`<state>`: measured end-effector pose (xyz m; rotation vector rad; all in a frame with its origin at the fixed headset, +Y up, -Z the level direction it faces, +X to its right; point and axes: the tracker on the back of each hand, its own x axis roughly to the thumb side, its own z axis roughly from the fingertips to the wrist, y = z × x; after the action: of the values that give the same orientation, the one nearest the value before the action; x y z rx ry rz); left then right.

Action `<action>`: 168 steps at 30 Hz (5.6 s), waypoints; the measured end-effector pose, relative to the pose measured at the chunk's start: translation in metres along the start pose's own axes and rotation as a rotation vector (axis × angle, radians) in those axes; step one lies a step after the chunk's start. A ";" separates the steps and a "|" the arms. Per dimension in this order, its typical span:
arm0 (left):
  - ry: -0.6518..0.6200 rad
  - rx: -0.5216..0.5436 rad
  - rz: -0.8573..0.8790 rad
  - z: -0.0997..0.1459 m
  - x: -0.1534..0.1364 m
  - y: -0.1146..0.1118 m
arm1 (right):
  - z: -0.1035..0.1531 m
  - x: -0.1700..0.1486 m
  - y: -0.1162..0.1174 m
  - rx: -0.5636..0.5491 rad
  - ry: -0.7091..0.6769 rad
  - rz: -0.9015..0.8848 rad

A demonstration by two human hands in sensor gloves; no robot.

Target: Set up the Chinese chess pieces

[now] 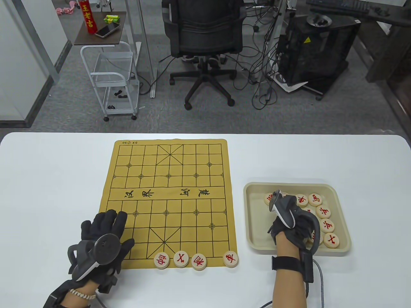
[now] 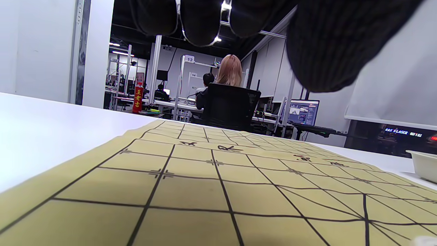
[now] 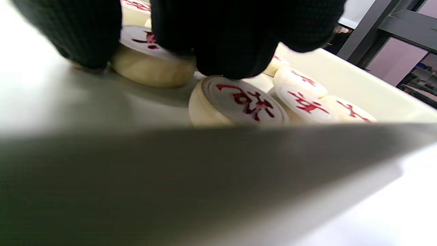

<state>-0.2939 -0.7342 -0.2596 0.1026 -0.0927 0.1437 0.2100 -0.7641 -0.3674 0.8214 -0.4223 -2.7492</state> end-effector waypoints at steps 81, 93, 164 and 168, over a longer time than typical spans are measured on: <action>0.057 -0.068 -0.044 -0.004 -0.004 -0.008 | -0.034 0.051 -0.023 -0.216 -0.325 -0.064; 0.028 -0.040 -0.036 -0.002 -0.002 -0.003 | 0.097 0.030 -0.071 -0.510 -0.597 -0.431; 0.124 -0.407 -0.090 -0.011 0.005 -0.041 | 0.191 0.061 0.005 -0.448 -0.843 -0.320; 0.103 -0.404 -0.084 -0.010 0.004 -0.040 | 0.191 0.062 0.006 -0.449 -0.844 -0.322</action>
<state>-0.2828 -0.7722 -0.2725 -0.3031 -0.0130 0.0442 0.0529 -0.7491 -0.2428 -0.4441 0.2278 -3.1782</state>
